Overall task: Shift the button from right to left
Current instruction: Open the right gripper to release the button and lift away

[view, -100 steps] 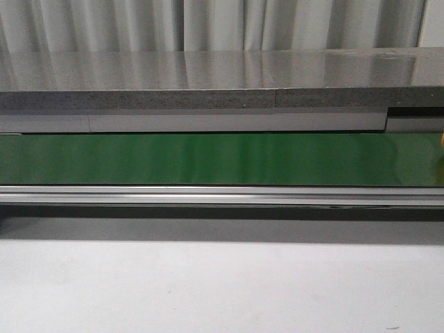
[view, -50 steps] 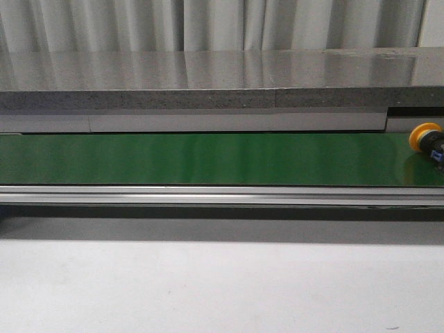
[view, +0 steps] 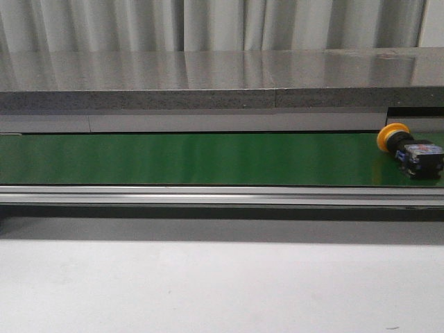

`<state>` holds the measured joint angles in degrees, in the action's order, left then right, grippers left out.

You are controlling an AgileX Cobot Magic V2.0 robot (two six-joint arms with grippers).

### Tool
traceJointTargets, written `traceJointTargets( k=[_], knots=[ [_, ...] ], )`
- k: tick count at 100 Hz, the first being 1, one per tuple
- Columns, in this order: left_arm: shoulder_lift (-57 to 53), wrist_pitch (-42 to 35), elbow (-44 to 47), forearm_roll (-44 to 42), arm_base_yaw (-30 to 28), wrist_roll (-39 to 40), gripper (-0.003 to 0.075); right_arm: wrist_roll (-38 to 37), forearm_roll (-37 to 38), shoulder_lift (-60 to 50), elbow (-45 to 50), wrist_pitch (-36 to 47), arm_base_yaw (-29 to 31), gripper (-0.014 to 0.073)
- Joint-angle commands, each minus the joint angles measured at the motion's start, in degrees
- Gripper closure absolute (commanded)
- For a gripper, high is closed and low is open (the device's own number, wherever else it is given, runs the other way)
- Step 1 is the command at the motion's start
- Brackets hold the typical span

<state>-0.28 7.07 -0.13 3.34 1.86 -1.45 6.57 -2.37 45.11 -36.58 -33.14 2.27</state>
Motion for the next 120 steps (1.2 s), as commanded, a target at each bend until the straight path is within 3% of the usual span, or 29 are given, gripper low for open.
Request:
traceJointTargets(
  k=[1,43,87,120],
  knots=[
    [-1.74,-4.49,2.63,0.06,-0.02,0.45,0.0741,0.05,0.27,-4.59,1.30,9.51,-0.12,0.0662],
    [-1.74,-4.49,2.63,0.06,-0.02,0.45,0.0741,0.05,-0.17,-16.66,3.82,11.83,-0.12,0.0662],
    [-1.74,-4.49,2.63,0.06,-0.02,0.45,0.0741,0.05,-1.57,-32.84,17.72,17.09,-0.12,0.0662],
    [-1.74,-4.87,2.63,-1.69,-0.02,0.20,0.0741,0.05,-1.57,-35.13,19.68,16.83,-0.12,0.0662]
  ],
)
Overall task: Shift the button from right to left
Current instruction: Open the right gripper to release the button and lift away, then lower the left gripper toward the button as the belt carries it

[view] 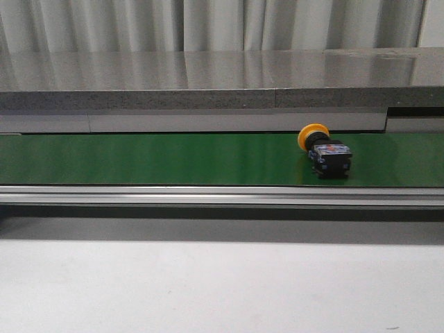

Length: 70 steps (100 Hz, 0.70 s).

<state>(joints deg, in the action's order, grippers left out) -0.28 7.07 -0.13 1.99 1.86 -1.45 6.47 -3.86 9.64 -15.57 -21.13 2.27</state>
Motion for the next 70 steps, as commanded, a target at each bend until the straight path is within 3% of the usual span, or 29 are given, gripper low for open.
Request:
traceJointTargets(
  k=[1,38,70],
  knots=[
    [-1.74,-4.87,2.63,-0.34,-0.02,0.20,0.0741,0.15,-0.07,0.34,-1.33,4.82,-0.12,0.0662],
    [0.49,-7.07,-1.50,4.12,-0.02,0.20,0.0741,0.15,-0.07,0.34,-1.33,4.76,-0.12,0.0662],
    [17.79,5.72,-19.08,3.45,-0.02,0.20,0.0741,0.15,-0.07,0.34,-1.33,4.76,-0.12,0.0662]
  ],
)
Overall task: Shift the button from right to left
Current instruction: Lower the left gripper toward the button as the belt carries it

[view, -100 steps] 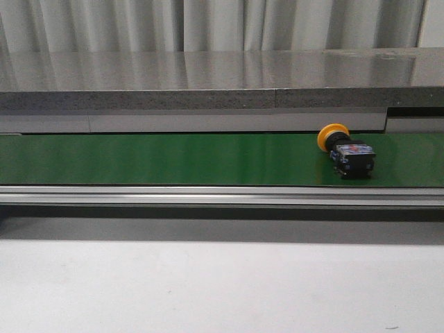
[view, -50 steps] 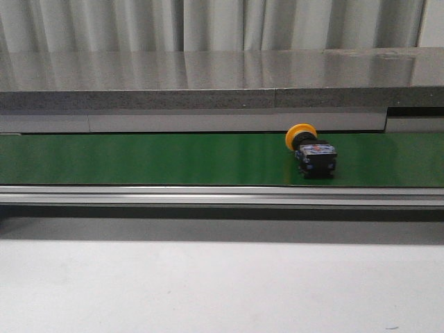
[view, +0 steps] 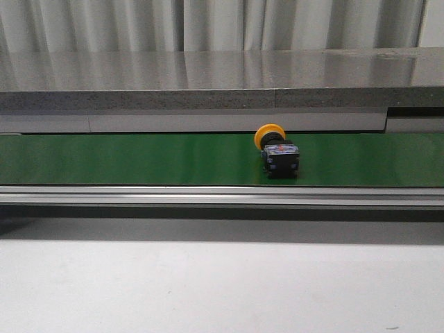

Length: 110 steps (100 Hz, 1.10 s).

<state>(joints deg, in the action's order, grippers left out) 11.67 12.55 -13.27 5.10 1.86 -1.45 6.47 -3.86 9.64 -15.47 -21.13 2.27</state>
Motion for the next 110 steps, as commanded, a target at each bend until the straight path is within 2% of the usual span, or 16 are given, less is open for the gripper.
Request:
traceJointTargets(
  k=[1,20,28,36,53,59,64,76,103,110],
  knots=[
    [6.29,0.89,-6.30,0.34,-0.02,0.20,0.0741,0.15,-0.07,0.34,-1.43,4.76,-0.12,0.0662],
    [18.13,5.79,-15.23,0.34,-0.02,0.20,0.0738,0.15,-0.07,0.34,-1.43,4.76,-0.12,0.0662],
    [22.53,6.37,-17.83,0.34,-0.02,0.20,0.0692,0.15,-0.07,0.34,-1.43,4.76,-0.12,0.0662],
    [26.57,6.80,-20.53,1.38,-0.02,0.20,0.0570,0.15,-0.07,0.34,-1.43,4.76,-0.12,0.0662],
    [34.64,7.14,-24.98,1.62,-0.02,0.20,0.0148,0.15,-0.07,0.34,-1.43,4.76,-0.12,0.0662],
    [38.02,9.10,-27.10,1.71,-0.02,0.20,0.0067,0.15,-0.07,0.34,-1.43,4.76,-0.12,0.0662],
    [40.87,11.44,-29.53,2.07,0.25,0.20,0.0054,0.15,-0.07,0.34,-1.43,4.76,-0.12,0.0662],
    [47.80,15.54,-35.04,2.89,2.96,0.20,0.0081,0.15,-0.07,0.34,-1.43,4.76,-0.12,0.0662],
    [60.62,17.11,-45.66,2.89,13.61,0.33,0.0104,0.15,-0.07,0.34,-1.43,4.76,-0.12,0.0662],
    [64.02,17.64,-48.18,2.89,15.76,2.64,0.0104,0.15,-0.07,0.34,-1.43,4.76,-0.12,0.0662]
  ],
)
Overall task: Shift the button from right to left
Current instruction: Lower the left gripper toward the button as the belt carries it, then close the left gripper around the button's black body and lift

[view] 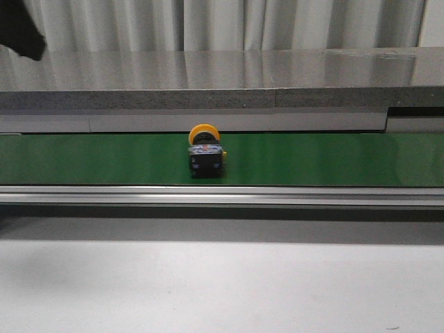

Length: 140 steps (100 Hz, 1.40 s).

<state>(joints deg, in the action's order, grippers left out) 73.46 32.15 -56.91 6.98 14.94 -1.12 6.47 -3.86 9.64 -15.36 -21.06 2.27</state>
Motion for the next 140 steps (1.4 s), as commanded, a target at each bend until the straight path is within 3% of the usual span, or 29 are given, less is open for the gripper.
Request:
traceJointTargets(
  k=[1,42,74,140],
  knots=[
    [2.90,-1.83,-4.83,1.00,3.06,2.58,0.0104,0.15,-0.07,0.34,-1.54,4.68,-0.12,0.0662],
    [18.15,13.56,-21.56,0.37,6.37,11.27,0.0104,0.15,-0.07,0.34,-1.54,4.68,-0.12,0.0662],
    [23.75,20.78,-26.38,-2.16,8.26,14.12,0.0104,0.15,-0.07,0.34,-1.54,4.68,-0.12,0.0662],
    [26.09,20.84,-26.48,-6.98,8.84,15.28,0.0104,0.15,-0.07,0.34,-1.54,4.68,-0.12,0.0662]
  ],
)
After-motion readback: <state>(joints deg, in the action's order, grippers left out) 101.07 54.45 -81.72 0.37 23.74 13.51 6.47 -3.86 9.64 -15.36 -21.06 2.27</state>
